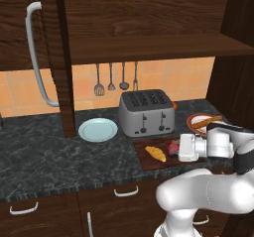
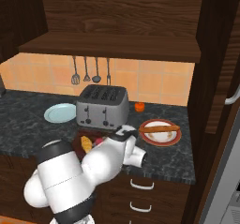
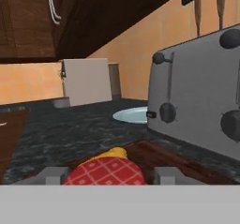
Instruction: From the different types of pastries on the counter, select a croissant and place it on the cutting board. Then retrieve a jar of jam from the cabinet and place it alongside the croissant on the cutting board.
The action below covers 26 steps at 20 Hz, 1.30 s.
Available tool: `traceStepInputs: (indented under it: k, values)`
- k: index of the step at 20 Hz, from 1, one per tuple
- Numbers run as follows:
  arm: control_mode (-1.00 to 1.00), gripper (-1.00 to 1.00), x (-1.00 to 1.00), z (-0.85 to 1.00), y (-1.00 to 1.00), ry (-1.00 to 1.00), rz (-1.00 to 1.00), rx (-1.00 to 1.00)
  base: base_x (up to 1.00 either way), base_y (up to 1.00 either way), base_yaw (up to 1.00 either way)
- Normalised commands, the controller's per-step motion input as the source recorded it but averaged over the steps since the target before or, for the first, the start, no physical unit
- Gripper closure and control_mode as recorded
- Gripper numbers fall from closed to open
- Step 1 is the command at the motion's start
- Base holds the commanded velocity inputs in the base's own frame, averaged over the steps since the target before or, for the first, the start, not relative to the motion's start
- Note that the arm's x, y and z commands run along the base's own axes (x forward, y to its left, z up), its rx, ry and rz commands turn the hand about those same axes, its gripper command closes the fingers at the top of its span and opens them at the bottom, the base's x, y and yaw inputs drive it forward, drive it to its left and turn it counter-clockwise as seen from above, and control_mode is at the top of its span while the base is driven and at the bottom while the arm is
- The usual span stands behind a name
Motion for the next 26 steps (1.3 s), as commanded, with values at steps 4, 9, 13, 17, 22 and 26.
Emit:
traceStepInputs:
  k: [4,9,13,17,22,26]
  values:
    - [-1.00,1.00,0.80,-0.26,-0.18,-0.06,0.15,0.07,0.00,0.00,0.00]
    - [-1.00,-1.00,0.10,-0.30,-0.26,-0.02,0.14,0.03,0.00,0.00,0.00]
    - [-1.00,-1.00,0.00,-0.13,-0.14,0.03,0.08,0.02,0.00,0.00,0.00]
    - [-1.00,-1.00,-0.28,0.47,-0.05,0.31,0.04,0.00,0.00,0.00,0.00]
    - [-1.00,-1.00,-0.47,0.48,-0.04,0.32,0.00,0.00,0.00,0.00,0.00]
    - [-1.00,-1.00,-0.74,0.89,-0.20,0.28,-0.17,-0.09,0.00,0.00,0.00]
